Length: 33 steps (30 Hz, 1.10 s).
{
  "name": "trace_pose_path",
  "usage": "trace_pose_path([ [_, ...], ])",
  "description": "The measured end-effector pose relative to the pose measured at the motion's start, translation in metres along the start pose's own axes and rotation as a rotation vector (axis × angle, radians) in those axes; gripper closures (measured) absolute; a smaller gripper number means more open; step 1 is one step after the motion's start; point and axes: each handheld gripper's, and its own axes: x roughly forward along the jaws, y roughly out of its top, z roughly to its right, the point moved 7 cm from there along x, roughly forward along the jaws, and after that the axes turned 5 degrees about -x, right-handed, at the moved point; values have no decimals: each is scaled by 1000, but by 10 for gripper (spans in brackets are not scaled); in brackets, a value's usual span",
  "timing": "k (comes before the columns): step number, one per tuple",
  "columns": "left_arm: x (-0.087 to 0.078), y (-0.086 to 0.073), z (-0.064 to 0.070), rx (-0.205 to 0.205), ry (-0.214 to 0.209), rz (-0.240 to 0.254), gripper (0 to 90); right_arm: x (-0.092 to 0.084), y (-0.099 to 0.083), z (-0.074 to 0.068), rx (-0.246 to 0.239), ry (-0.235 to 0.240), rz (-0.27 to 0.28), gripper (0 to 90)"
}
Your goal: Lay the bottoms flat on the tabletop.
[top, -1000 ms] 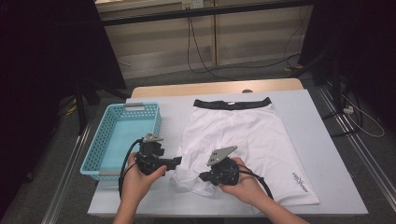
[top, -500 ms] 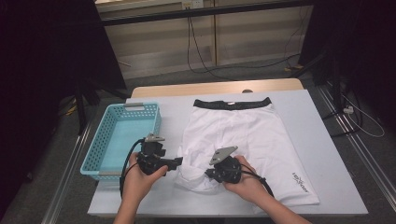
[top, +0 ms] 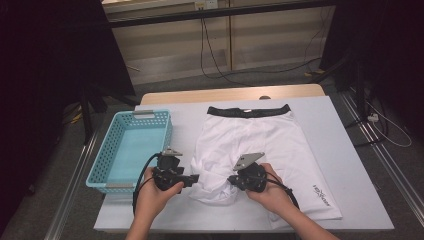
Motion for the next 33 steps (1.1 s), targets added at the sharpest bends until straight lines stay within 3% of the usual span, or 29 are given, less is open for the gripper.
trace_pose_path([
  [7, 13, -11, 7, 15, -20, -70, 467, -6, -1, 2, 7, -6, 17, 900],
  [10, 19, -17, 8, 0, -34, -114, 537, -7, 1, 4, 12, -18, 35, 891],
  [12, 20, -21, 10, 0, -51, -151, 633, -7, 2, 3, 11, -18, 42, 890],
  [13, 21, -21, 11, 2, -56, -159, 764, -7, 2, 3, 10, -17, 45, 891],
  [16, 18, -22, 14, -20, -86, -170, 876, -6, 4, 0, 9, 5, 52, 891],
  [17, 15, -22, 14, -13, -93, -184, 886, -5, 4, -1, 9, 9, 53, 891],
  [20, 8, -19, 15, -20, -109, -158, 893, -3, 6, -5, 4, 29, 57, 891],
  [26, -19, -10, 11, -65, -151, -98, 894, 2, 18, -18, -1, 88, 103, 891],
  [29, -26, -11, 4, -90, -118, -77, 886, 7, 29, -30, 8, 139, 134, 891],
  [33, -24, -14, 0, -98, -110, -80, 774, 17, 31, -43, -43, 153, 90, 878],
])
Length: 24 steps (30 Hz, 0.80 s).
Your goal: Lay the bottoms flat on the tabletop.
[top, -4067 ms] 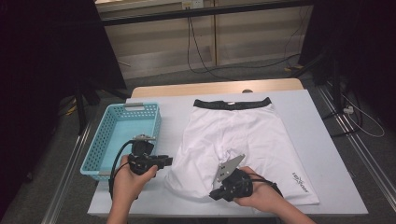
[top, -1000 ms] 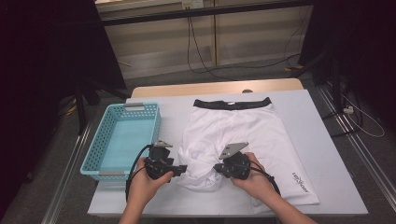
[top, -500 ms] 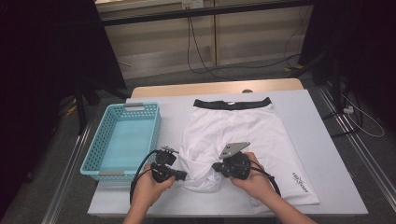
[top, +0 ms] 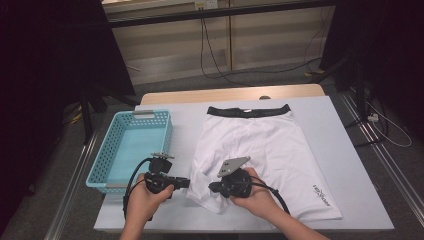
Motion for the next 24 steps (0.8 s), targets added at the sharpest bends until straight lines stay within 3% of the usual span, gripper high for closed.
trace_pose_path([
  [2, 2, 0, -1, 6, 13, 5, 708, 4, -2, -3, -12, -2, -24, 826],
  [4, 2, 1, -1, 15, 32, 19, 597, 4, 1, -6, -47, 8, -12, 780],
  [6, 2, 4, 0, 7, 31, 40, 531, 3, 6, -10, -63, 16, 15, 734],
  [9, 2, 9, -2, 32, 62, 67, 473, 4, 12, -16, -76, 31, 47, 642],
  [11, 3, 9, -2, 39, 67, 61, 444, 8, 9, -19, -91, 43, 21, 636],
  [13, 5, 8, 0, 57, 66, 57, 397, 11, 4, -17, -101, 16, -17, 636],
  [16, 8, 6, 4, 70, 51, 52, 364, 4, -2, -7, -61, -9, -19, 627],
  [18, 15, 3, 6, 79, 50, 33, 363, -5, -6, 1, -52, -44, -25, 571],
  [21, 31, -3, 9, 81, 53, -13, 353, -18, -12, 11, 2, -64, -5, 482],
  [24, 43, -10, 9, 100, 70, -72, 427, -25, -17, 14, 20, -62, 5, 452],
])
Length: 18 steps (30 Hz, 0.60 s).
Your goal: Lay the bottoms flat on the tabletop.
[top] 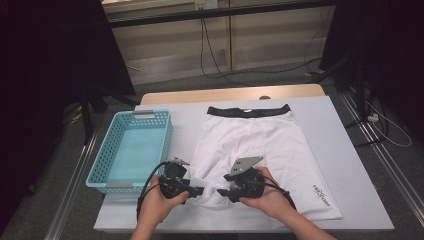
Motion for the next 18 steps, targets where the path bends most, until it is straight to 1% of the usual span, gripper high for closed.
trace_pose_path([
  [1, 4, -1, 0, 14, 23, -4, 490, -1, -1, 0, 2, -6, 0, 448],
  [2, 4, 0, 1, 16, 37, 0, 530, -1, -2, 0, 4, -3, 0, 443],
  [4, 4, 0, 2, 26, 54, -19, 605, 0, -3, -1, 0, -7, -2, 437],
  [5, 5, 0, 2, 42, 72, -26, 663, 0, -4, -1, 1, -4, -3, 437],
  [6, 5, 0, 1, 46, 87, -31, 733, 0, -4, -1, 2, -2, -7, 434],
  [7, 5, 1, 0, 39, 86, -37, 798, 0, -5, -1, 0, -7, -9, 433],
  [8, 4, 1, 1, 29, 72, -40, 833, 0, -6, -1, 6, -7, -12, 433],
  [9, 3, 1, 0, 30, 62, -42, 860, 0, -7, -1, 4, -7, -14, 430],
  [11, -1, 4, 0, 26, 51, -34, 871, -2, -8, 1, 6, -16, -10, 429],
  [12, -9, 7, -1, 23, 37, -14, 872, -2, -8, 1, 9, -16, -10, 428],
  [14, -23, 12, -4, 9, 23, 27, 874, -2, -8, 1, 12, -18, -7, 428],
  [16, -36, 14, -9, -8, 18, 56, 876, -1, -8, -1, 5, -11, -12, 426],
  [18, -43, 14, -14, -30, 18, 75, 877, 1, -9, -5, -2, 0, -19, 426],
])
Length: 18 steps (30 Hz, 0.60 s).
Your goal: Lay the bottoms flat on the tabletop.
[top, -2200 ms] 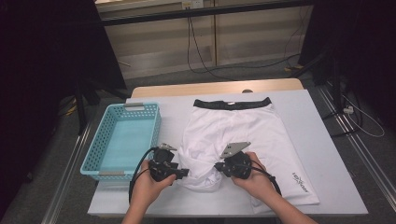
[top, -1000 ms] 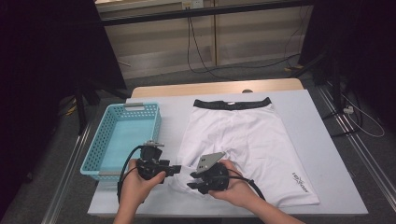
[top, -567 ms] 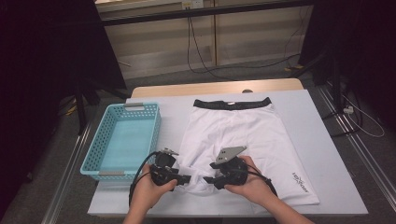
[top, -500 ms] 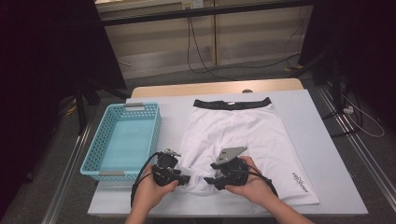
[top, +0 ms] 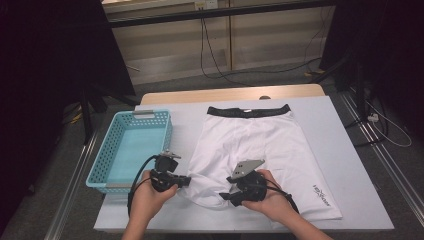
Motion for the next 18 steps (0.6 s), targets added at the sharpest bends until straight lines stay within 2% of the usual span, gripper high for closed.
trace_pose_path([
  [5, 1, 0, -8, -18, 25, 12, 872, 5, 2, -11, -25, 24, -7, 439],
  [8, 1, -1, -10, -28, 20, 13, 872, 10, 1, -14, -35, 24, -25, 478],
  [11, 0, 0, -12, -33, 24, 18, 872, 14, -1, -17, -62, 23, -52, 600],
  [13, -1, 0, -12, -35, 25, 21, 873, 14, -1, -21, -80, 53, -57, 769],
  [15, -1, 2, -12, -33, 25, 27, 873, 12, -1, -25, -95, 84, -63, 867],
  [18, 0, 4, -13, -34, 37, 38, 875, 7, 0, -29, -103, 107, -56, 873],
])
